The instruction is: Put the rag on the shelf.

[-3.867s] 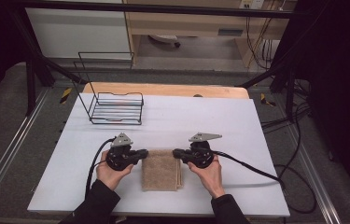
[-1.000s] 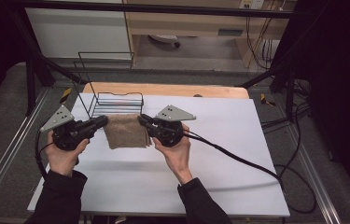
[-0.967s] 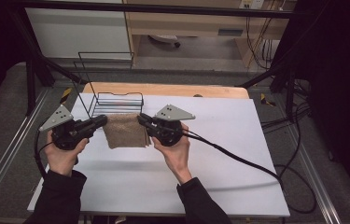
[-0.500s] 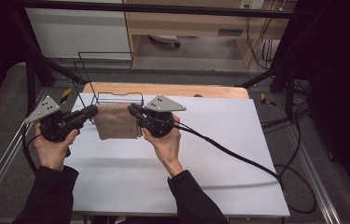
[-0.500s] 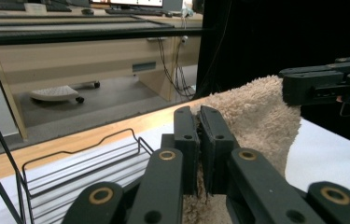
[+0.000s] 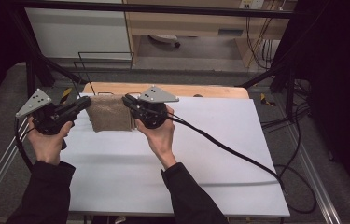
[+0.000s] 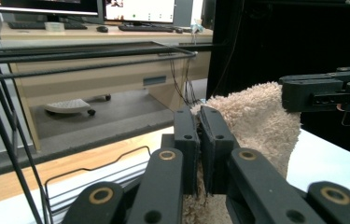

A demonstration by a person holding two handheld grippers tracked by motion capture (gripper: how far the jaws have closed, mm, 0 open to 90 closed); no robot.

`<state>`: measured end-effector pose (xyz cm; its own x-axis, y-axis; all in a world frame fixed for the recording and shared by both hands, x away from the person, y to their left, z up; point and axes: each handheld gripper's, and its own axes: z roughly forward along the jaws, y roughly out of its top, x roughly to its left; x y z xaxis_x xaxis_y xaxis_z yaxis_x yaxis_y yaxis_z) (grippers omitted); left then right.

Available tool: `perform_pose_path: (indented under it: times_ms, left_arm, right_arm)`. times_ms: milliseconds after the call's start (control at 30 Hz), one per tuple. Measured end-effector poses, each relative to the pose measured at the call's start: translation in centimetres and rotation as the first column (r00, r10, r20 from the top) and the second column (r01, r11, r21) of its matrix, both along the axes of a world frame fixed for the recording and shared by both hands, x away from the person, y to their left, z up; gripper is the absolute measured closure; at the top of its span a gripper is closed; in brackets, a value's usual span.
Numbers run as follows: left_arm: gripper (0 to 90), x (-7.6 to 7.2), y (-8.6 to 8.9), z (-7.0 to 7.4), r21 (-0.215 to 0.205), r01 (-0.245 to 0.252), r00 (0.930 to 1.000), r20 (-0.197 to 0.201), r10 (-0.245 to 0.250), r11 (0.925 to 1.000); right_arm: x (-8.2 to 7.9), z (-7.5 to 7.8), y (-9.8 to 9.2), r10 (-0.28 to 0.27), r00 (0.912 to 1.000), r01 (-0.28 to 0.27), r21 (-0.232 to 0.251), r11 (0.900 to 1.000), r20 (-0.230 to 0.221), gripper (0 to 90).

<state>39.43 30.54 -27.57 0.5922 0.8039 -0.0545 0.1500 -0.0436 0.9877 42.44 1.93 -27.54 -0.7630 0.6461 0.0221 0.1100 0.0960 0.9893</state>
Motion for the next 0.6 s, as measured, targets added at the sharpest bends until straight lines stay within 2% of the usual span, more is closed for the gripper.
perform_pose_path:
  times_ms: [600]
  left_arm:
    - [86.1,1.5,1.1,1.8,-0.020,-0.034,0.9986,0.040,0.035,0.9992]
  right_arm:
    - [1.5,1.9,1.5,-0.007,0.9987,0.006,0.017,1.000,0.050,84.2]
